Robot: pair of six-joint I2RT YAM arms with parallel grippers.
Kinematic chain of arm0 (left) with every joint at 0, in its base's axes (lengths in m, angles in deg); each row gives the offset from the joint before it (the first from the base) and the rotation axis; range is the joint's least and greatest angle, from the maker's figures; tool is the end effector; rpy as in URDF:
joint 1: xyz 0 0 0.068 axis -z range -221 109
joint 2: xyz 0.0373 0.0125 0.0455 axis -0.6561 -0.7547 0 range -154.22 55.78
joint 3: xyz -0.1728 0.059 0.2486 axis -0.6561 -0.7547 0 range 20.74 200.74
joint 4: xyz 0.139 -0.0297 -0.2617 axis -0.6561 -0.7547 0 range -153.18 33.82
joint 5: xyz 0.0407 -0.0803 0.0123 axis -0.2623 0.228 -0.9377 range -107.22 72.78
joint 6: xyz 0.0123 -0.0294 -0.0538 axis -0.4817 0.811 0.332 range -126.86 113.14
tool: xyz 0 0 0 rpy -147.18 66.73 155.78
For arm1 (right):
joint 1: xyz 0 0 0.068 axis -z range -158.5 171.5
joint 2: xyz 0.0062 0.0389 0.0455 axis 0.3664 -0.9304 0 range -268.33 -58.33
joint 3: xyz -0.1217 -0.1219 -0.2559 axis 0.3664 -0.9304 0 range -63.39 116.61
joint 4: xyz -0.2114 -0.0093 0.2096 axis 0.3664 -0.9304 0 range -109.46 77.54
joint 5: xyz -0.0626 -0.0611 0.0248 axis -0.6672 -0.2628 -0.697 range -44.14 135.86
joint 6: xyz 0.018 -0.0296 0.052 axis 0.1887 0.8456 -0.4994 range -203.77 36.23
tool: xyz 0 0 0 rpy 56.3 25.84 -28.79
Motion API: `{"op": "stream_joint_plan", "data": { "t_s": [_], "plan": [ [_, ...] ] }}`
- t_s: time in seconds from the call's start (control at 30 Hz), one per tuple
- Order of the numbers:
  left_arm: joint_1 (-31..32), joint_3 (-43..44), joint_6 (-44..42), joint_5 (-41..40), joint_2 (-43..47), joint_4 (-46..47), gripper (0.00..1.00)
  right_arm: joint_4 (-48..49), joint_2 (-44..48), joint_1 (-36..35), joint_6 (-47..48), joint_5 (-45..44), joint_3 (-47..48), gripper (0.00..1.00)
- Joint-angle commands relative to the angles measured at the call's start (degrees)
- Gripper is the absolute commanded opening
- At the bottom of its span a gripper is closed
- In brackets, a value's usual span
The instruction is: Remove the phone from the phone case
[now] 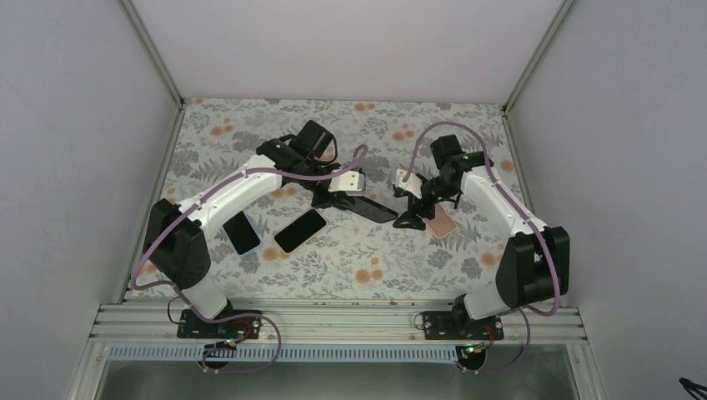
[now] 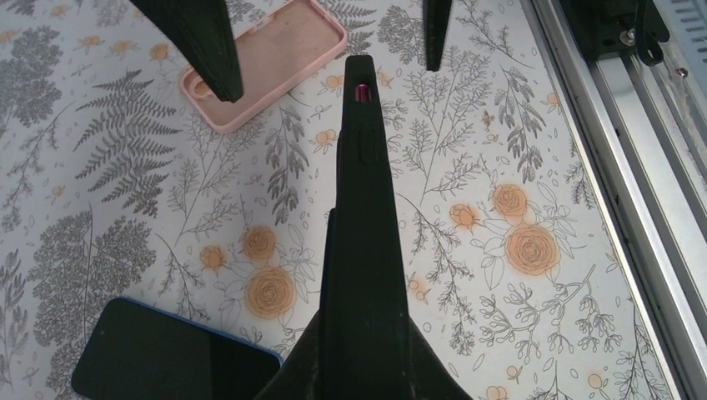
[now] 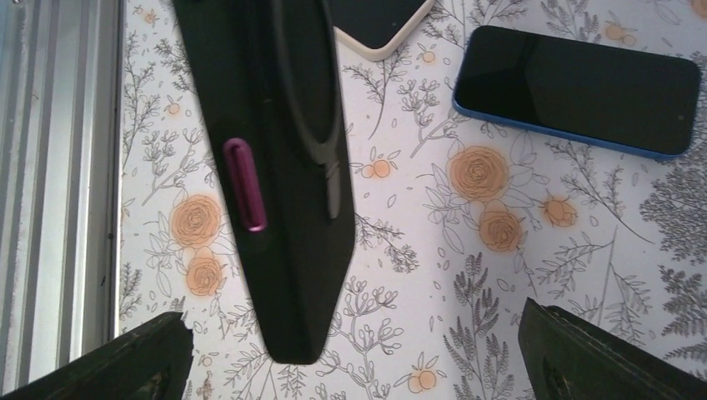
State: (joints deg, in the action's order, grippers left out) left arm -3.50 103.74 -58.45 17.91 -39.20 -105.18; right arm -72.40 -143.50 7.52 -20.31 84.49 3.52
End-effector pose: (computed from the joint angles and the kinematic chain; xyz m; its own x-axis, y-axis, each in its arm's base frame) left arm 0.2931 -0.2596 0.3142 0.1327 0.7060 -0.6957 0.9905 -0.1196 0.0676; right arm 0.2893 0.1026 0.2725 -0.1448 -0.7562 -0.6381 -0.9894 0.1136 0.0900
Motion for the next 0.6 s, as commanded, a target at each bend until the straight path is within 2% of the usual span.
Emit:
{"op": "stream_joint_plan", "data": {
  "t_s": [0.0,0.33,0.57],
  "plan": [
    [0.9,1.8,-1.8,1.8,1.5,0.6,0.02,2.2,-0.4,1.3,0.9,0.3,-0.1,1.0],
    [1.8,1.4,-2.5,1.8,4.3,-1.3,0.02,4.6,-3.9,4.2,2.6,-0.6,1.7,0.97],
    [2.8,5.0,-4.4,5.7,4.1,-6.9,0.02,11.5,-3.5,5.6,0.4,-1.3,0.4,0.95]
  ]
}}
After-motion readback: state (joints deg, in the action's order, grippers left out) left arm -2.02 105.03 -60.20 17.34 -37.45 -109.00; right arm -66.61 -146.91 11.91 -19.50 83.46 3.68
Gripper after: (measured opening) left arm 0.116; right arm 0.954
